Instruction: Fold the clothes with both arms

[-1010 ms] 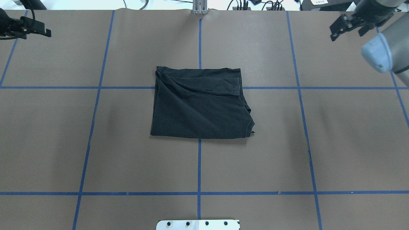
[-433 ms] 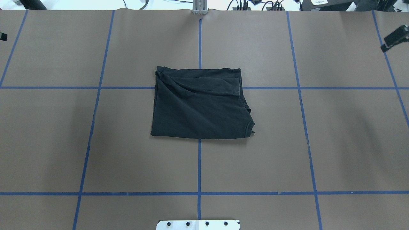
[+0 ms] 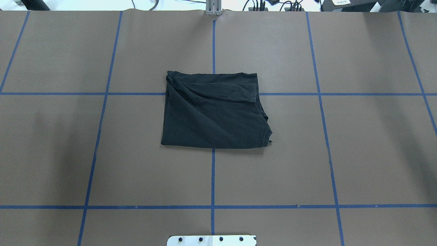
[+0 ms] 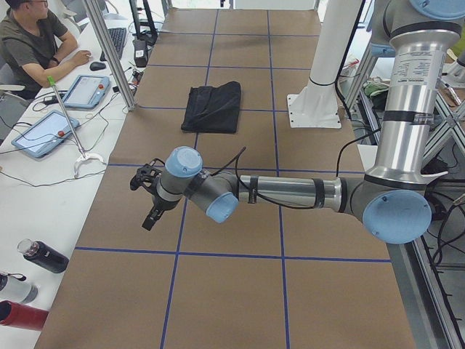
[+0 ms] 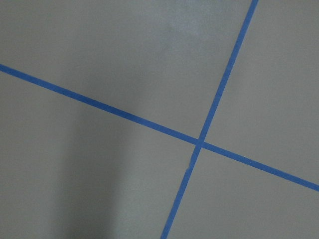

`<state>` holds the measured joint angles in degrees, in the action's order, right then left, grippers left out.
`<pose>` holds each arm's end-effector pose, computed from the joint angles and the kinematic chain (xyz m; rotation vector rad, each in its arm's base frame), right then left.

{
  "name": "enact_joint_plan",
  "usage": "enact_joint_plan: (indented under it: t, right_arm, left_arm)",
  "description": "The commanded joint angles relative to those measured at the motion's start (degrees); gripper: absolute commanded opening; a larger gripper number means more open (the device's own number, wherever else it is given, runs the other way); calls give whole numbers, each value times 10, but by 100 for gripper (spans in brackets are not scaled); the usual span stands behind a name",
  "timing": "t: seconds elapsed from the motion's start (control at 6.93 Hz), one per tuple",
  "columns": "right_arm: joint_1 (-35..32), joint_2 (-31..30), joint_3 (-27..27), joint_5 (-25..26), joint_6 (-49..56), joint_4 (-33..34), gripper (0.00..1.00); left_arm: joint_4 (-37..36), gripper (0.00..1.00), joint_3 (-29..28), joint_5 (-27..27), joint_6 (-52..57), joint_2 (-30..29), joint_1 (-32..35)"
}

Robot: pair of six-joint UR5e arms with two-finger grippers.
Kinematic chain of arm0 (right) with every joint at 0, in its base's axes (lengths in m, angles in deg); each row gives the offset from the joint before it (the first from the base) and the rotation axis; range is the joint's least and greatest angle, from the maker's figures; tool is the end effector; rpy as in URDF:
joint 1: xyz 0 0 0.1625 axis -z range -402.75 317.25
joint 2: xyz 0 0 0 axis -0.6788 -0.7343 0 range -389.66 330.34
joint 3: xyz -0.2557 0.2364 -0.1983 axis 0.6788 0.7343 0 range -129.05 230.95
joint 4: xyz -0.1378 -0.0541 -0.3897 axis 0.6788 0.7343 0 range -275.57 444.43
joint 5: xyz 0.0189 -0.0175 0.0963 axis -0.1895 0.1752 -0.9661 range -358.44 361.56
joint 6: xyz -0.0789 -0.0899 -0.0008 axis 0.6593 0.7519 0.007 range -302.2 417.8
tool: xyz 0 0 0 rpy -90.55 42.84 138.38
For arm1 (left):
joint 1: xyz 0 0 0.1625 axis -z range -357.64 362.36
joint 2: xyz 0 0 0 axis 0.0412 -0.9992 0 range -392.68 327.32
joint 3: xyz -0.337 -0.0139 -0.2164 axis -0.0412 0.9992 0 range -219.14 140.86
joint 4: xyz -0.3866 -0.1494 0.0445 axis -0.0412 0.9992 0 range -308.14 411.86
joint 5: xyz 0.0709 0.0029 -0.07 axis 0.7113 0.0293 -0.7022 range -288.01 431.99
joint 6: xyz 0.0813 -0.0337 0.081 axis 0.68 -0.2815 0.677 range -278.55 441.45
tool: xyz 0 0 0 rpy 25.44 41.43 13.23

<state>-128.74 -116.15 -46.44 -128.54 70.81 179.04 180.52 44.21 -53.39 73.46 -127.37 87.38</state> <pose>0.0197 -0.5242 0.5679 0.1606 -0.6918 -0.3231 -0.0148 -0.5691 0.5940 0.5482 0.6615 0.1484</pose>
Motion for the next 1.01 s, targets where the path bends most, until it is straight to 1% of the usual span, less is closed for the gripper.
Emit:
enact_joint_plan:
  t: [0.0,0.14,0.29,0.43,0.58,0.72,0.87]
  right_arm:
    - [-3,-50,32,12,9,-5,100]
    - [-3,-61,39,22,3,-14,100]
    - [-10,-74,35,17,1,-15,100]
    - [-14,-77,34,13,1,-15,100]
    - [-20,-77,34,4,-1,-16,100]
    - [-23,-76,34,-1,-1,-15,100]
    - [-23,-77,33,-24,-1,-16,100]
  left_arm:
    - [3,99,-32,1,4,5,2]
    - [-24,99,-29,0,5,13,3]
    - [-57,99,-24,0,47,20,3]
    - [-88,99,-22,0,120,32,3]
    - [-144,99,-4,0,166,45,4]
    - [-203,99,42,0,193,72,3]
    - [-277,99,95,0,194,93,4]
